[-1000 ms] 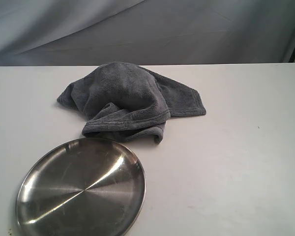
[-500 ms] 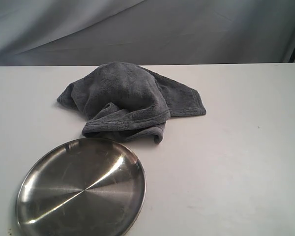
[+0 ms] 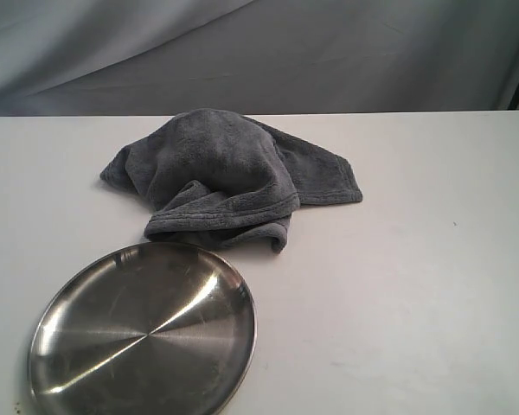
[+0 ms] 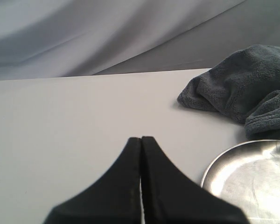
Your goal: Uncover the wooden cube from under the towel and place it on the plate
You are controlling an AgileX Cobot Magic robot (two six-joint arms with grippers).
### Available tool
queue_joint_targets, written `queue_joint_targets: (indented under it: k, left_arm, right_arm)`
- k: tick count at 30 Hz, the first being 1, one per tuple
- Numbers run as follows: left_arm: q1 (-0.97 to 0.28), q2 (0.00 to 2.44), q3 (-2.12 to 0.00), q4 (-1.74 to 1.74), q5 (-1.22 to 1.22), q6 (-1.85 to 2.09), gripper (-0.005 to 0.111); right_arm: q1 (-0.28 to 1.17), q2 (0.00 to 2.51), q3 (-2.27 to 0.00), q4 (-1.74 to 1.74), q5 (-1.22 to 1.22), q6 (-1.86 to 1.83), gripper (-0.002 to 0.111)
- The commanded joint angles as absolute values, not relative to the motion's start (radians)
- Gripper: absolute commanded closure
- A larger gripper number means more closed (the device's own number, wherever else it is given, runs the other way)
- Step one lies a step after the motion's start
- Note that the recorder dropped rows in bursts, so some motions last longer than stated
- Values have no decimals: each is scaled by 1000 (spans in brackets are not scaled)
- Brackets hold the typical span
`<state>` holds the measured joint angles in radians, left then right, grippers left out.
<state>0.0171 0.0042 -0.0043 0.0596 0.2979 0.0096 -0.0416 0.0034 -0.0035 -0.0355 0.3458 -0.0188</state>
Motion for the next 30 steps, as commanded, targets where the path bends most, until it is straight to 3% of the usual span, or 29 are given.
queue_joint_targets:
  k: [1,4,16,20,24,30]
  left_arm:
    - [11,0,0,63,285,9,107]
    - [11,0,0,190,170,83,107]
    - [11,0,0,123,-447,-41,107]
    - [11,0,0,139,-653,-260,107]
    - [11,0,0,275,-710,-313,107]
    - [11,44,-71,354,-603,-420,103]
  right_arm:
    - [-49,0,0,-30,344,-18,108]
    - [-49,0,0,-30,344,-16,108]
    - [-49,0,0,-30,344,-18,108]
    - [-49,0,0,-30,344,-18,108]
    - [-49,0,0,-30,344,-18,108]
    - [-49,0,0,-30,344,-16,108]
